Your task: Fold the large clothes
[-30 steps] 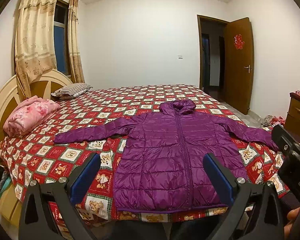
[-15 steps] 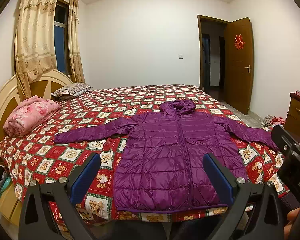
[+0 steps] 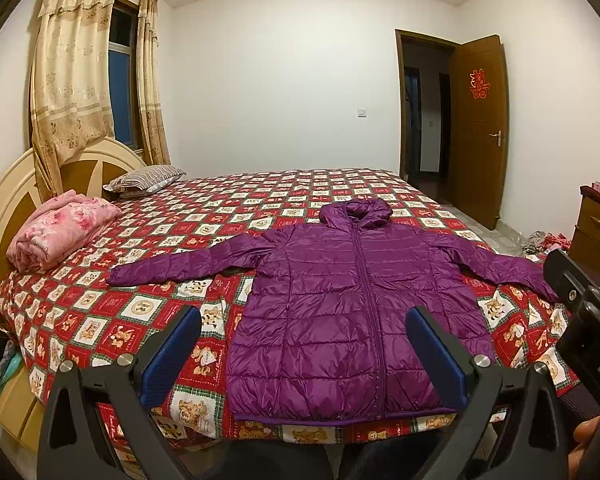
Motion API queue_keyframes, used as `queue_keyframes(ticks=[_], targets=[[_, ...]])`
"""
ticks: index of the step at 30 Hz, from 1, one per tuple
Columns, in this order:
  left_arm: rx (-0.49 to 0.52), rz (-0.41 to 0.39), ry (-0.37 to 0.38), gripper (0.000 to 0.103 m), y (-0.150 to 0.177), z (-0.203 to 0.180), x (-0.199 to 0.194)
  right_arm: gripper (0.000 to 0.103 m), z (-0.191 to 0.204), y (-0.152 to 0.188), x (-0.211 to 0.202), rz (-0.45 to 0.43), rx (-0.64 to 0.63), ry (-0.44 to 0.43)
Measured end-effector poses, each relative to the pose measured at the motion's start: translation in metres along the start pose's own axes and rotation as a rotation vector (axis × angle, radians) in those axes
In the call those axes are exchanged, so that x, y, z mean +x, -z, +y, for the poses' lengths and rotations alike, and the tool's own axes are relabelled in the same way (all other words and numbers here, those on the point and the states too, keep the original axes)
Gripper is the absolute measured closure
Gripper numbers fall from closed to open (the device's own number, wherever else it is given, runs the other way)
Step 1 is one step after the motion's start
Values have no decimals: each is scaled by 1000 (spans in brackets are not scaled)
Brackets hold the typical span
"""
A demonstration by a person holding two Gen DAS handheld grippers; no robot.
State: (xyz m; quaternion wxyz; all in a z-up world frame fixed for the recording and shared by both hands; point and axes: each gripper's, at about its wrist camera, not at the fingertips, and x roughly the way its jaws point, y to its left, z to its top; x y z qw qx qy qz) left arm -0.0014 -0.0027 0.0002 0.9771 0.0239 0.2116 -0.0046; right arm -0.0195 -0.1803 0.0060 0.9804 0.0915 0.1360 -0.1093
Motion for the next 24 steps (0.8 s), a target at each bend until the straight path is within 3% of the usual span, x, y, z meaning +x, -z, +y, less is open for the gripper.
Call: queue_keyframes(ticks=[24], targets=[[-2,13,3,1,4,2,1,0,-1,4,5,26,4,-4]])
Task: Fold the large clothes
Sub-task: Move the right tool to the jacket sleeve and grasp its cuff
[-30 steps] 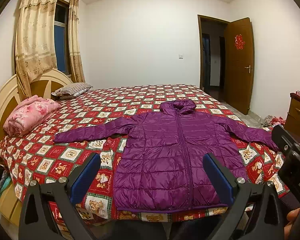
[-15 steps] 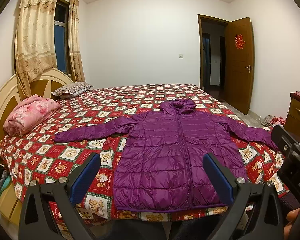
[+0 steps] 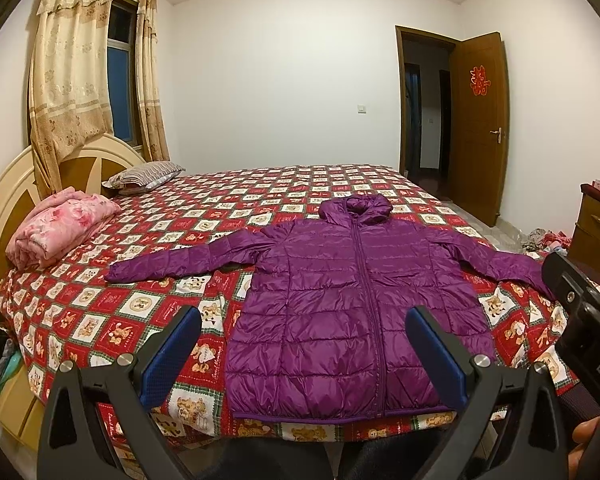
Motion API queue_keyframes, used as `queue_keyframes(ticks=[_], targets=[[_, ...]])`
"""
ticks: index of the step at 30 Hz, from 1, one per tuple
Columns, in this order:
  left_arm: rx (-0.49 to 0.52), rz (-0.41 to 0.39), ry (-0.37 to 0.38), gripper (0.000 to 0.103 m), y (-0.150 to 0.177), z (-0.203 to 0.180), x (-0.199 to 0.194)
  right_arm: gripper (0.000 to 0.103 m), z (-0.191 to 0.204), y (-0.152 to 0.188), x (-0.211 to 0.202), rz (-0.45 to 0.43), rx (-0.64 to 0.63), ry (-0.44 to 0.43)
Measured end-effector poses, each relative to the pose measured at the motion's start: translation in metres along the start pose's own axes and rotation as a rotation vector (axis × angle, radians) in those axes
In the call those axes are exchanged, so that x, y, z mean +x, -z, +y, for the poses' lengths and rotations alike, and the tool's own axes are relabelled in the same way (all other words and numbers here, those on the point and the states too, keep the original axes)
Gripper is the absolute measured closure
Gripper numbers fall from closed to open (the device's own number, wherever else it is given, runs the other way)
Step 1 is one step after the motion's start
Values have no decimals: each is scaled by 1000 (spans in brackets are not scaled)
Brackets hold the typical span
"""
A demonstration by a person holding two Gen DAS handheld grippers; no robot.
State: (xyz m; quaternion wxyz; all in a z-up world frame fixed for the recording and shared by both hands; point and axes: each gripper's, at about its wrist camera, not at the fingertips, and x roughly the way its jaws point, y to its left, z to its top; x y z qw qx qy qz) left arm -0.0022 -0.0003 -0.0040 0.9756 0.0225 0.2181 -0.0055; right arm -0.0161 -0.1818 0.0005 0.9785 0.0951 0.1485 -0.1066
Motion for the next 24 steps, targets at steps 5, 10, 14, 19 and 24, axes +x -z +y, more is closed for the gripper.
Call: queue_keyframes(ticks=[5,10,14,19,24], targets=[[3,10,-3,1,-1,-2,6,0,0,1,2,12,-2,-2],[-2,38,0,1,0,-4,22,0,-5,1,10,31,3,3],[0,66,3,1,0,-3,39,0,-11,3,21,55,28,7],[-1,111,9,1,-2,-2,65,0,-13,8,38,85,20,20],[5,138,8,1,-8,-4,93,0,-16,4,56,89,18,19]])
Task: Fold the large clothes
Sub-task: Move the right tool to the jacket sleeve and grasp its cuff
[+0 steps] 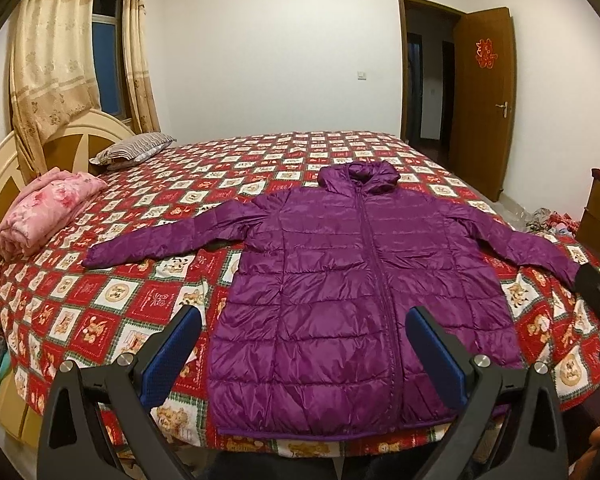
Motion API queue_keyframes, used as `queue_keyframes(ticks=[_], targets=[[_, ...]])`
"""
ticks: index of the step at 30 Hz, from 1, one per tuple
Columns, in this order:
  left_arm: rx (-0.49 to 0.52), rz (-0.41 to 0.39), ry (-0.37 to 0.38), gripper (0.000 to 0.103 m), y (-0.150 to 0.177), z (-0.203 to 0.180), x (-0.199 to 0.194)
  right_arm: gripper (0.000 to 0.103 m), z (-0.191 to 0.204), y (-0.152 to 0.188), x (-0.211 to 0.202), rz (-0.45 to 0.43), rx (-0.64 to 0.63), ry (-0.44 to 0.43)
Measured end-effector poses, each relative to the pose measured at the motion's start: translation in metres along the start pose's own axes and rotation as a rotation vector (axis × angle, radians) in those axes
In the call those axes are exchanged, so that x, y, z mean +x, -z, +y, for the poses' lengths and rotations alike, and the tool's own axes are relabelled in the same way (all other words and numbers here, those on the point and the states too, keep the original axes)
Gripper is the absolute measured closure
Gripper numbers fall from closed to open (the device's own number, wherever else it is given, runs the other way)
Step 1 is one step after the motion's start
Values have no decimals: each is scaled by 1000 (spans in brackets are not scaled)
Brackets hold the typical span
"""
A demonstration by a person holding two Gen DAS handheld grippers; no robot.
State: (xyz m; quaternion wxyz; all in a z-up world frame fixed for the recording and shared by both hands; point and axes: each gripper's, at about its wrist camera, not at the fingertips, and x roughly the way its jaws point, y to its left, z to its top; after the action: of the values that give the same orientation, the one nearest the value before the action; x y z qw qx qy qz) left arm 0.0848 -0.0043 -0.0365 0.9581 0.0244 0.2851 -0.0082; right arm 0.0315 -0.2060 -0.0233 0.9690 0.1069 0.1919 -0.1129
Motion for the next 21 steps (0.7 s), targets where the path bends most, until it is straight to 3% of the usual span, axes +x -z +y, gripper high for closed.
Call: queue_keyframes(ticks=[5,10,15,17,21], targets=[[-2,39,78,1,-6,4,31,0,-6,-7,34,49,-7,-20],[-24,96,118,1,-11,18,81,0,-38,-8,68,102,32,40],[2,138,52,1,-34,30,142,0,-107,-26,89,117,141,146],[-3,144,43,1,-43,36,159,1,-146,-38,97,113,192,230],[-39,136,40,1,-60,49,202,11,-227,-56,115,140,351,361]])
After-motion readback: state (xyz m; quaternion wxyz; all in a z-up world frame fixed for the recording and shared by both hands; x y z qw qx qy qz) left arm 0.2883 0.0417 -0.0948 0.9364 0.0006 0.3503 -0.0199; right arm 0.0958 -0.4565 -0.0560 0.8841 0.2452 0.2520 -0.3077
